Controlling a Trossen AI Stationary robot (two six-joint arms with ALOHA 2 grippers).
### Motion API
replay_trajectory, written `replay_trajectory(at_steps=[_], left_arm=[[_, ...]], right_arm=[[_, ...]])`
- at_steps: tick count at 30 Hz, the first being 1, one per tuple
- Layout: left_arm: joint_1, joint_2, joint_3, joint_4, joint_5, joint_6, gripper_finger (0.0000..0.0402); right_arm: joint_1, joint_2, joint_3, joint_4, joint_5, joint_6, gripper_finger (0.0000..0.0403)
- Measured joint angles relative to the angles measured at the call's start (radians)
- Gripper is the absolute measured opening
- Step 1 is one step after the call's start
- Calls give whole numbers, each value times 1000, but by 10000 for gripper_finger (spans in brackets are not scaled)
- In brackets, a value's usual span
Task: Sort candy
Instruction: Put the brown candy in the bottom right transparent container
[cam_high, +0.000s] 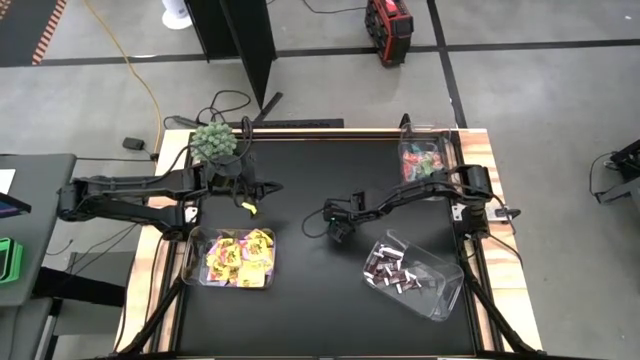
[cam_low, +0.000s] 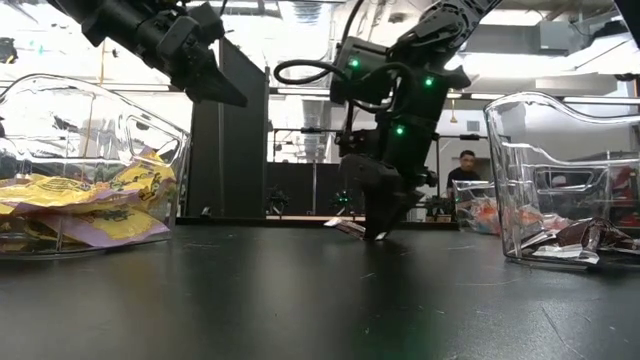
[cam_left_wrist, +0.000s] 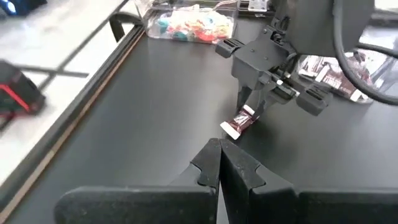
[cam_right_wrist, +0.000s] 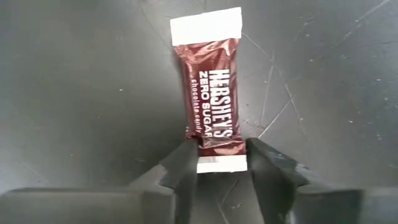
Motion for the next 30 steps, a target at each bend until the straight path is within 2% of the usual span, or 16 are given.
replay_trajectory(at_steps=[5,10,14,20,23,30], left_arm=[[0,110,0,38,3,-79,2],[0,327,0,259,7,-181,12],[15,485,26,374,70,-258,50],[19,646,92,410,87,-317,128],[19,715,126,413,139,-325,157],[19,868,199,428,187,-347,174]], right_arm=[[1,-1,-12,17,0,6,110],[1,0,-13,19,1,17,89],[6,1,-14,19,-2,43,82],[34,2,-16,50,0,44,58],[37,2,-16,64,-3,45,45],[30,3,-16,73,-13,55,21]])
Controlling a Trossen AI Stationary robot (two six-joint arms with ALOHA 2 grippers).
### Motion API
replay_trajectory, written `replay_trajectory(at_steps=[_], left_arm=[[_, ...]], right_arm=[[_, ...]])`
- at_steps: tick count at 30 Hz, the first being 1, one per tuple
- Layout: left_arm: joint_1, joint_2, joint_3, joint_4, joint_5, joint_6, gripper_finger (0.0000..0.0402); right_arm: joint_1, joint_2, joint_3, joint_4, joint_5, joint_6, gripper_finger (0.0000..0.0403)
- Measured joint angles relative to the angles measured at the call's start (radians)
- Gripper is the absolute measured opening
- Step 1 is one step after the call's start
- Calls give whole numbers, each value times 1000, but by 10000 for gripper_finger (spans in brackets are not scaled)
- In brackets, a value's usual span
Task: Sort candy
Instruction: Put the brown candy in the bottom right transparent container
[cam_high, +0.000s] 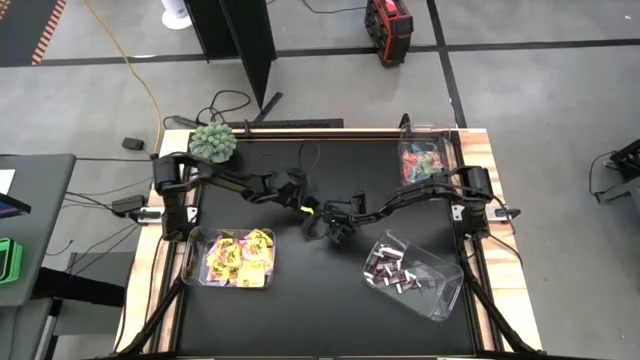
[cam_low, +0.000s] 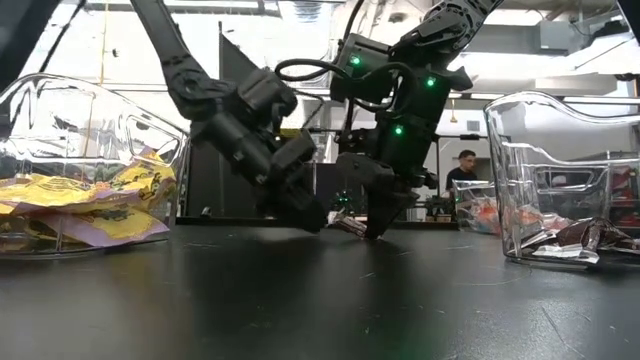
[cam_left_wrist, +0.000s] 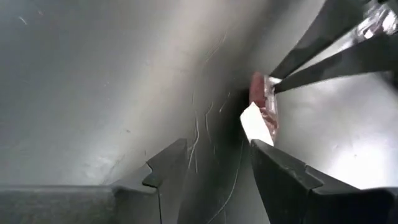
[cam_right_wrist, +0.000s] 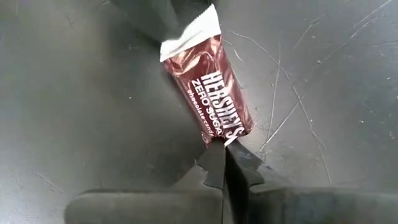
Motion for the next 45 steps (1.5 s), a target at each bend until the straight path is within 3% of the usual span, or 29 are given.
replay_trajectory(at_steps=[6,17,29,33,42,45], left_arm=[[0,73,53,10,41,4,174],[-1,72,51,-19,294,101,174],[-9,72,51,85,266,114,172],[-31,72,51,95,183,129,142],[-32,71,51,102,95,119,24],[-32,70,51,102,90,119,7]], right_arm=[[0,0,0,8,0,0,18],[0,1,1,13,-2,0,19],[0,1,1,13,-2,0,19],[0,1,1,13,-2,-1,19],[0,1,2,12,-2,0,19],[1,1,2,12,-2,0,19]])
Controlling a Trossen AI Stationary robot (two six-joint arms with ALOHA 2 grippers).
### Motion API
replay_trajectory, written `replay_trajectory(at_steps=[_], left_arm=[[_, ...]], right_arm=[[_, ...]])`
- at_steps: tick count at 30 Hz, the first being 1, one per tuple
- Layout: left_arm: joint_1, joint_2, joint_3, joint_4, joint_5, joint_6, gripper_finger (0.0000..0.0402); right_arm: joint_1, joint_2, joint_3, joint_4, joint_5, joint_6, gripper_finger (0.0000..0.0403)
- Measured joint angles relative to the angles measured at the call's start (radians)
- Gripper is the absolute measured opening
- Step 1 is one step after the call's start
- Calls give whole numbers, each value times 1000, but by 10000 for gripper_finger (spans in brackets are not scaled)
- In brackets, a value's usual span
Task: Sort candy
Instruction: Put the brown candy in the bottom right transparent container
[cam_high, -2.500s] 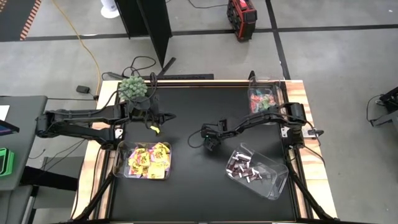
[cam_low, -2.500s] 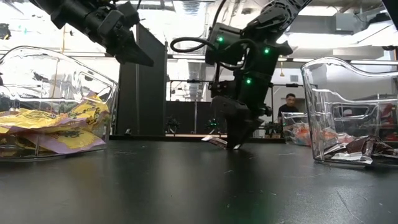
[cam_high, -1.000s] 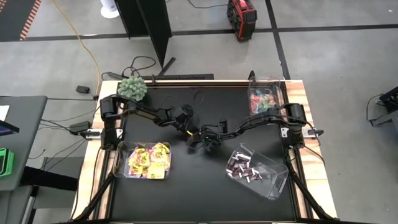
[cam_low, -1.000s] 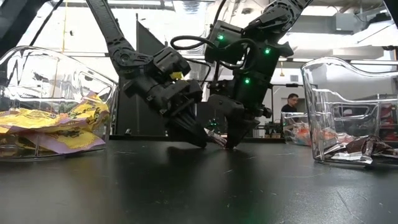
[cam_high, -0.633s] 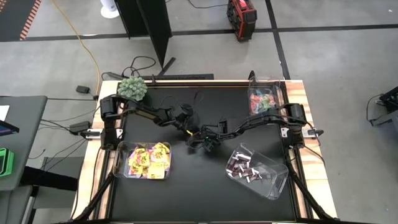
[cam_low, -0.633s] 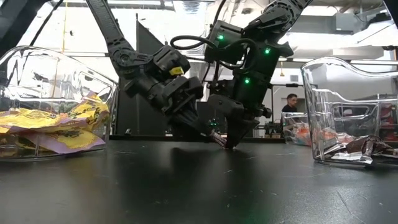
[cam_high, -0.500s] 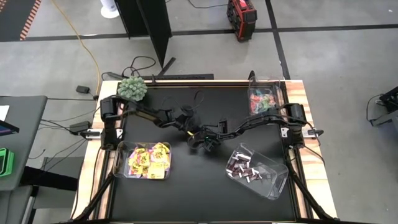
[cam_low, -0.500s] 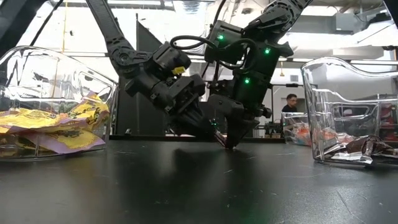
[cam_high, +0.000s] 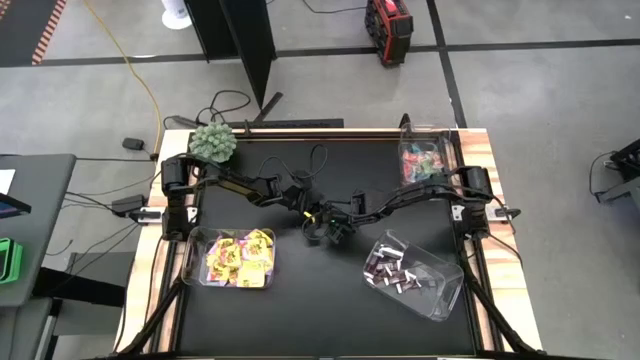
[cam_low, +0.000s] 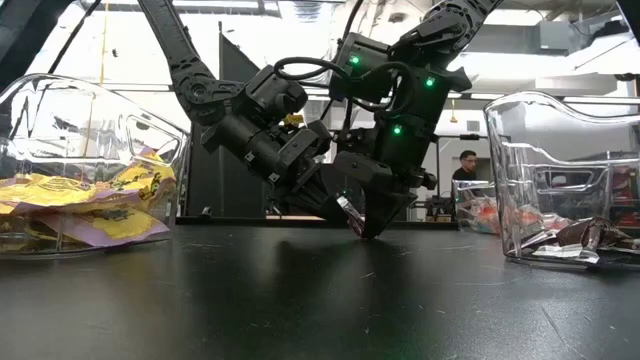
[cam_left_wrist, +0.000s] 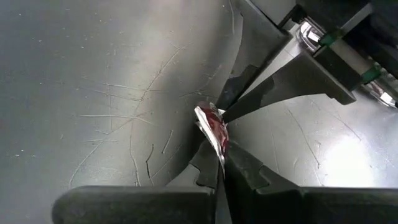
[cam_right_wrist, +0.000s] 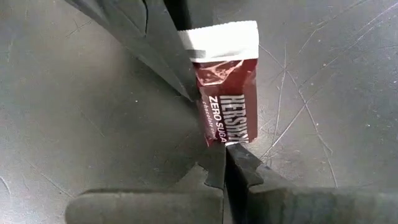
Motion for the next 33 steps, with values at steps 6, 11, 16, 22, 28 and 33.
replay_trajectory(at_steps=[6,11,16,22,28,33], left_arm=[[0,0,0,0,-3,15,2],[0,0,0,-3,-4,26,1],[0,0,0,-10,-4,41,0],[-4,0,0,-13,-13,71,0],[-23,-2,0,-12,-10,116,0],[-57,-39,0,-6,-5,157,0]], right_arm=[[5,0,0,-1,2,-11,19],[19,-7,-1,-6,41,-21,20],[39,-33,-2,-28,67,-37,41],[60,-94,-2,-38,80,-44,75],[82,-181,-2,-57,138,-72,102],[105,-293,-2,-64,237,-115,112]])
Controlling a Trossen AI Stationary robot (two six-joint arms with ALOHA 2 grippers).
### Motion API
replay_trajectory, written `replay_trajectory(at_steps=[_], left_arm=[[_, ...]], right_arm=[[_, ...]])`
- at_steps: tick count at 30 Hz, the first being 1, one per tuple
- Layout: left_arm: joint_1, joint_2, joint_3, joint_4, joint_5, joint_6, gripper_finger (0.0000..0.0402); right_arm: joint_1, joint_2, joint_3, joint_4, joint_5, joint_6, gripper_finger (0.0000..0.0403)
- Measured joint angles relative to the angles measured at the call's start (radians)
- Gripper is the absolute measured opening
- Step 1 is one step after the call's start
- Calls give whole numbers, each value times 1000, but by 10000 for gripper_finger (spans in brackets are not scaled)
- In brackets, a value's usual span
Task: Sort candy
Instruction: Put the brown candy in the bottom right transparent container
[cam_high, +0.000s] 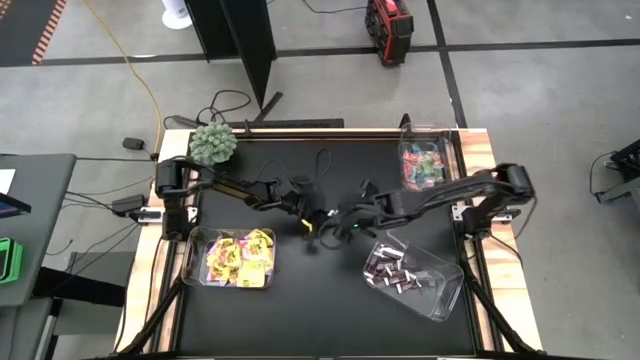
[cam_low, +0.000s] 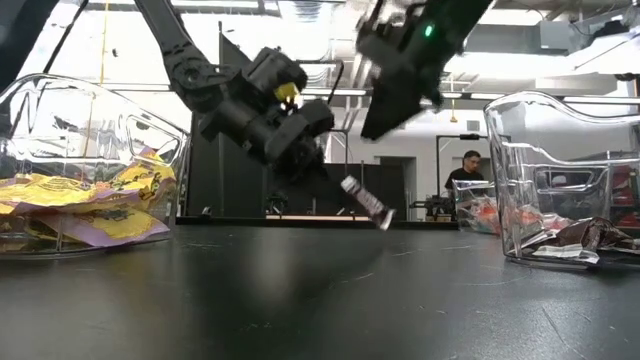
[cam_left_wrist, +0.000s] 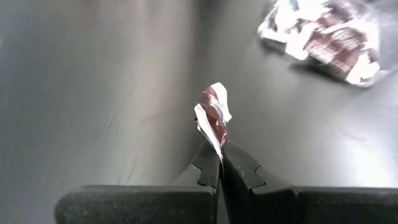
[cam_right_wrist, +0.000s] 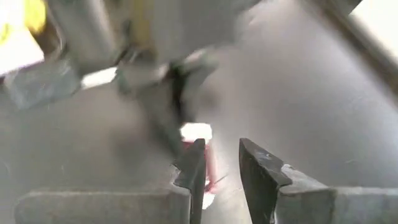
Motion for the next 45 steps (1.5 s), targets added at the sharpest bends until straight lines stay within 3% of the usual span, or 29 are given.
replay_trajectory(at_steps=[6,12,18,23,28,33,45], left_arm=[[-76,-64,0,48,2,70,0],[-168,-74,0,231,26,89,0],[-219,-74,38,291,31,89,0],[-266,-26,138,207,49,87,0],[-292,38,231,123,-45,83,0],[-291,48,250,117,-83,51,0],[-296,48,310,94,-55,52,0]], right_arm=[[39,-141,0,-16,193,-71,113],[74,-253,1,-20,278,-131,113],[95,-306,1,-24,292,-173,113],[101,-305,1,-24,323,-209,113],[101,-298,1,-23,329,-212,113],[101,-299,2,-20,329,-212,113],[100,-299,2,-15,330,-227,113]])
